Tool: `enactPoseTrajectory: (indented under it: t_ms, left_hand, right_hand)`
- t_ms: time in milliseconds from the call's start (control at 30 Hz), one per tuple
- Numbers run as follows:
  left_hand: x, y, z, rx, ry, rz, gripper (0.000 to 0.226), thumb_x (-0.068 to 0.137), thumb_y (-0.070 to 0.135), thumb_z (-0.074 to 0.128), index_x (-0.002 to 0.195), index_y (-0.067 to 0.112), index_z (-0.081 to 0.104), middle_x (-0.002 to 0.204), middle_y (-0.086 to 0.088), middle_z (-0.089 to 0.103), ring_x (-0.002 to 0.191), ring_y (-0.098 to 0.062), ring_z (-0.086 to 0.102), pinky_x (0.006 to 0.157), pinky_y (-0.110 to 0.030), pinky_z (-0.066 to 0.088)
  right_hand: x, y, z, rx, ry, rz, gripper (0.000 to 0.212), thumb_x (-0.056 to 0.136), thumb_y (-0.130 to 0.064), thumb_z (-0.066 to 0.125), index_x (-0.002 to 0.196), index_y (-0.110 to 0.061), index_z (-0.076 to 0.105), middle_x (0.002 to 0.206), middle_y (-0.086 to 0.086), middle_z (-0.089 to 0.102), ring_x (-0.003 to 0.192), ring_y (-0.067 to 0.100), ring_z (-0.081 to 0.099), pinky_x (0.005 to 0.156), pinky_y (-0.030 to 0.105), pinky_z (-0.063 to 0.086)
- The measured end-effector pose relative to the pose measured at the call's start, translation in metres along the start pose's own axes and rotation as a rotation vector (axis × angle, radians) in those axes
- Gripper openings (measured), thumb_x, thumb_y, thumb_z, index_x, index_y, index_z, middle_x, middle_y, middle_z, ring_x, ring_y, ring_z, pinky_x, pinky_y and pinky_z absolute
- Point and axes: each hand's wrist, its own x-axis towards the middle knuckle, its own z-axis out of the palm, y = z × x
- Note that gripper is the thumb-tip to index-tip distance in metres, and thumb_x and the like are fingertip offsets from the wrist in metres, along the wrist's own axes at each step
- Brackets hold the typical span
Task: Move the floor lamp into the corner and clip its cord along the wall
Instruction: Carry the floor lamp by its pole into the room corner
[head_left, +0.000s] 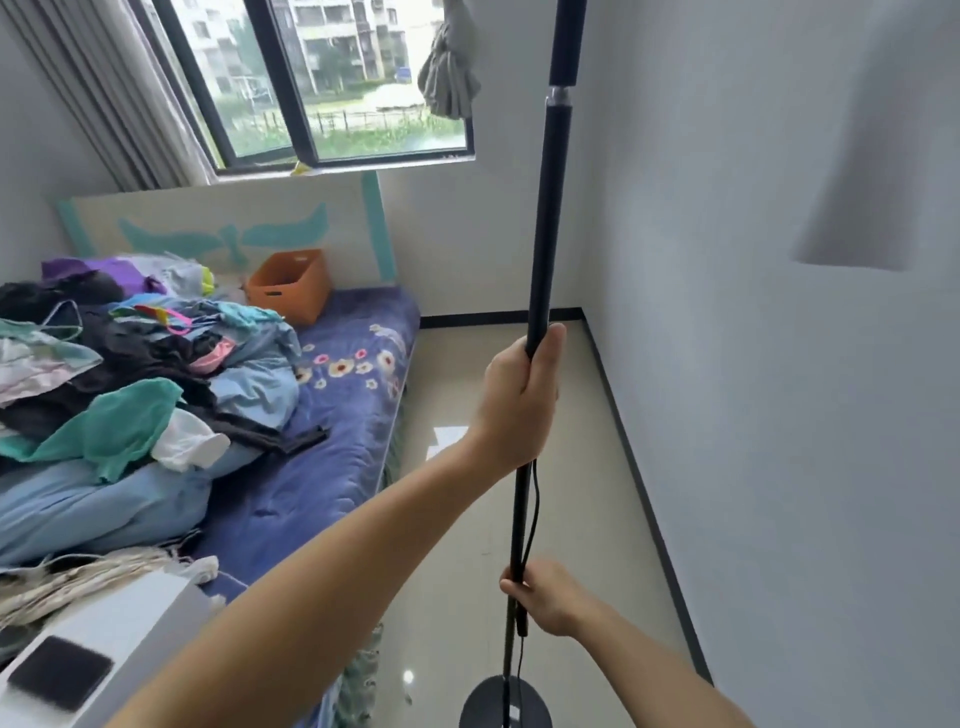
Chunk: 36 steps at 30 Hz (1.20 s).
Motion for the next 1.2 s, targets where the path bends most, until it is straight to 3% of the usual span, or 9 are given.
enactPoseTrajectory:
  t_ms: [200,300,533,800,867,933,1033,1200]
  left_hand:
    - [0.119,-0.016,0.032,0.065,0.081,-0.015,0.045,0.090,0.060,0.045,0.055,0.032,0.037,0.046,0.010,0.035,0.042,-0.016,0.032,0.039,-0.031,0.028]
    - [0.174,-0.011,0.030,0.098,0.162,0.025,0.047,0.091,0.058,0.044,0.063,0.022,0.034,0.050,-0.006,0.034,0.045,-0.023,0.032,0.043,-0.042,0.029]
    - [0.276,-0.034,0.011,0.080,0.188,0.085,0.044,0.093,0.056,0.043,0.061,0.029,0.032,0.051,-0.003,0.033,0.048,-0.023,0.032,0.043,-0.045,0.029]
    - [0.404,-0.136,-0.025,-0.082,-0.054,0.074,0.056,0.092,0.058,0.045,0.068,0.011,0.027,0.053,-0.004,0.030,0.048,-0.024,0.026,0.041,-0.043,0.024]
    - [0.441,-0.158,-0.040,-0.141,-0.143,0.044,0.051,0.091,0.059,0.046,0.069,0.017,0.026,0.052,0.002,0.028,0.046,-0.019,0.024,0.044,-0.040,0.021]
    - [0.479,-0.175,-0.054,-0.160,-0.209,0.030,0.050,0.090,0.059,0.046,0.068,0.018,0.026,0.051,0.008,0.029,0.044,-0.017,0.025,0.045,-0.037,0.022]
    - [0.537,-0.189,-0.062,-0.187,-0.239,0.014,0.055,0.089,0.059,0.046,0.071,0.014,0.021,0.054,0.000,0.028,0.048,-0.018,0.023,0.047,-0.044,0.020]
    - [0.617,-0.212,-0.054,-0.168,-0.317,0.023,0.061,0.088,0.061,0.046,0.069,0.006,0.029,0.057,-0.008,0.029,0.049,-0.022,0.024,0.047,-0.046,0.021]
  right_hand:
    - [0.091,0.018,-0.090,0.026,-0.026,0.010,0.020,0.100,-0.030,0.052,0.106,-0.017,0.066,0.097,0.003,0.064,0.091,0.021,0.060,0.079,0.029,0.046]
    - [0.132,0.006,-0.137,0.040,0.001,-0.017,0.017,0.099,-0.028,0.054,0.105,-0.019,0.067,0.101,0.000,0.064,0.097,0.020,0.061,0.081,0.027,0.045]
    - [0.228,-0.009,-0.209,0.019,0.084,0.003,0.019,0.099,-0.029,0.054,0.110,-0.019,0.066,0.110,0.006,0.067,0.093,0.019,0.060,0.075,0.026,0.044]
    - [0.373,-0.020,-0.261,0.055,0.243,0.108,0.022,0.097,-0.031,0.058,0.111,-0.018,0.069,0.094,-0.001,0.063,0.079,0.015,0.060,0.073,0.025,0.049]
    - [0.410,-0.031,-0.277,0.058,0.284,0.132,0.023,0.096,-0.033,0.059,0.112,-0.020,0.069,0.097,-0.003,0.064,0.084,0.013,0.059,0.073,0.019,0.046]
    - [0.442,-0.043,-0.295,0.065,0.313,0.155,0.019,0.096,-0.036,0.059,0.108,-0.025,0.068,0.096,-0.005,0.065,0.080,0.010,0.060,0.061,0.008,0.042]
    - [0.488,-0.055,-0.324,0.115,0.372,0.171,0.003,0.096,-0.033,0.060,0.097,-0.032,0.062,0.094,-0.003,0.066,0.075,0.006,0.061,0.053,0.005,0.043]
    - [0.551,-0.058,-0.369,0.155,0.390,0.192,0.005,0.097,-0.032,0.058,0.096,-0.029,0.062,0.096,0.002,0.067,0.082,0.014,0.064,0.055,0.010,0.043]
